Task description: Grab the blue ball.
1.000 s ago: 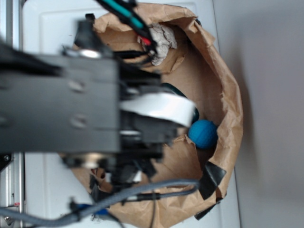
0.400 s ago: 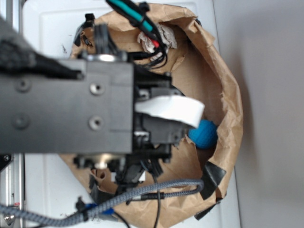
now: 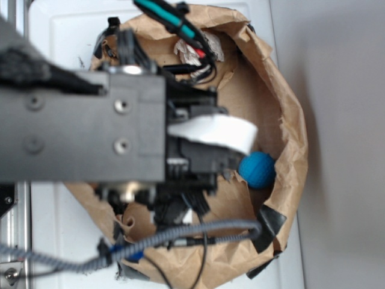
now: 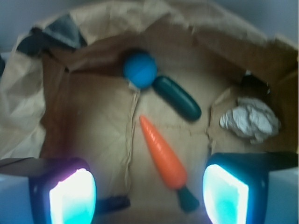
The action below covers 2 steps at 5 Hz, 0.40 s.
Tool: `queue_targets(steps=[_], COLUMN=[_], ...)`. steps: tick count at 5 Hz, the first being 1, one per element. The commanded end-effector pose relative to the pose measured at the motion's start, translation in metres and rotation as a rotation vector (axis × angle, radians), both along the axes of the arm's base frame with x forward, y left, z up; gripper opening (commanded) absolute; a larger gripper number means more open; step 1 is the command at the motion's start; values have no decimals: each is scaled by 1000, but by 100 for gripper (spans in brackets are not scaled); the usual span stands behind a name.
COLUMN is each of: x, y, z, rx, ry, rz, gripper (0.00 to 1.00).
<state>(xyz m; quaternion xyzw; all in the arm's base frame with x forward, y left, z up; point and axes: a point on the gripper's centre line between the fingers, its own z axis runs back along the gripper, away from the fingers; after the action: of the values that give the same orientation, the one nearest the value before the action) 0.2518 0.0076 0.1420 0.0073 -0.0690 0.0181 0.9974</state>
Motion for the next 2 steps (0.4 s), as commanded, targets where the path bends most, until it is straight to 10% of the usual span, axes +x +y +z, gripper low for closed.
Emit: queue_targets(steps=[1, 2], x=[34, 56], y=[26, 26], z=[-32, -49], rx=[10, 16], ry=[-32, -9], rz=[27, 33], gripper=[100, 100])
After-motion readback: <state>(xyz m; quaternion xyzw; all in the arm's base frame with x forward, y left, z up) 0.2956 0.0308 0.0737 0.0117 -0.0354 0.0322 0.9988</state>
